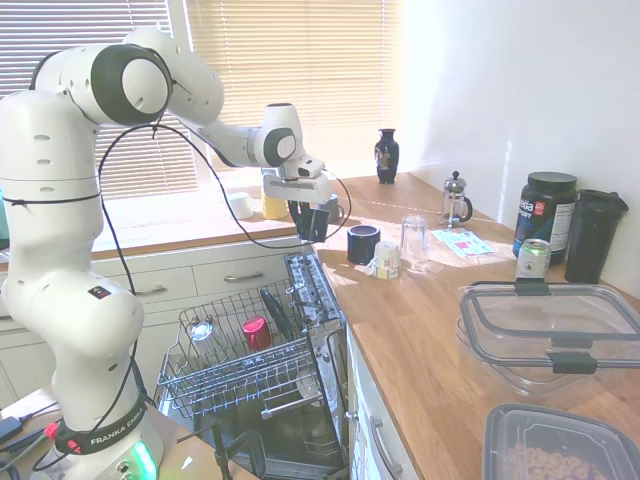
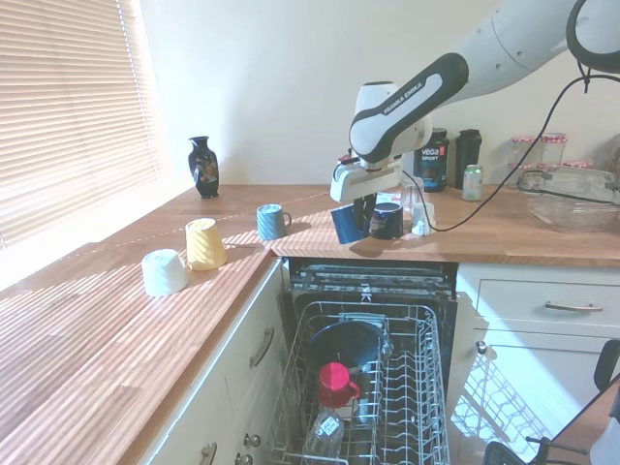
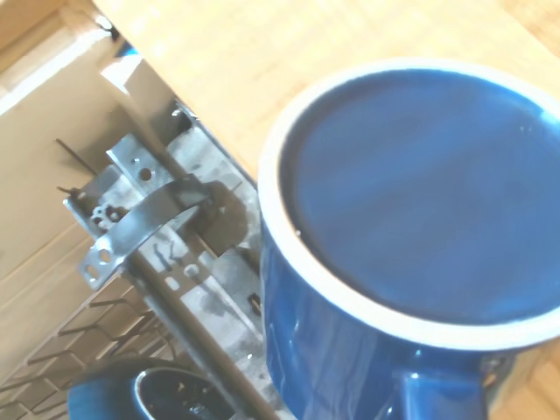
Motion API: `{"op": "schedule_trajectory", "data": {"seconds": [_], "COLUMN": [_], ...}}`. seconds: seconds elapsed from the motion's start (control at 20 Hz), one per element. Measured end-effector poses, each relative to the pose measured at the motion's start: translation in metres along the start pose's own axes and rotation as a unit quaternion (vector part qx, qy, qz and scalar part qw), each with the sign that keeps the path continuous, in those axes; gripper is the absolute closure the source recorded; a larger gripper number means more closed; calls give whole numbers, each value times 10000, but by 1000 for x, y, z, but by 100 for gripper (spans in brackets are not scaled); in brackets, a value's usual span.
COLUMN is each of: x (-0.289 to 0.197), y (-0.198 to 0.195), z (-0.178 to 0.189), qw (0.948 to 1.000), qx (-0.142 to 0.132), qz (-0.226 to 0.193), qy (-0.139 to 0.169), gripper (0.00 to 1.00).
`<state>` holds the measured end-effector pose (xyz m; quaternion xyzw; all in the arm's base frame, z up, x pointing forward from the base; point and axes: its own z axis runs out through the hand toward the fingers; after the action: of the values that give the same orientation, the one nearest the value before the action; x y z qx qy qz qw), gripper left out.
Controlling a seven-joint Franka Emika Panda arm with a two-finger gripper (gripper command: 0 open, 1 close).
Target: Move the blue mug from the dishwasher to the table
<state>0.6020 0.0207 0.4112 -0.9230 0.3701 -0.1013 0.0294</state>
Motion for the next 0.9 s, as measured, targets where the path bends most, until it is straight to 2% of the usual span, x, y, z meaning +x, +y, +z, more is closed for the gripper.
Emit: {"op": "schedule_trajectory", "data": {"seconds": [0.25,0.6,0.9], "x": [3,11,24], "y": [-4,-4,1], "z": [18,24,53], "qw": [9999,9999,9996], "qx": [-68,-48,-147], "qz": [-13,19,18], "qy": [-84,-127,-243], "gripper": [100,100,100]}}
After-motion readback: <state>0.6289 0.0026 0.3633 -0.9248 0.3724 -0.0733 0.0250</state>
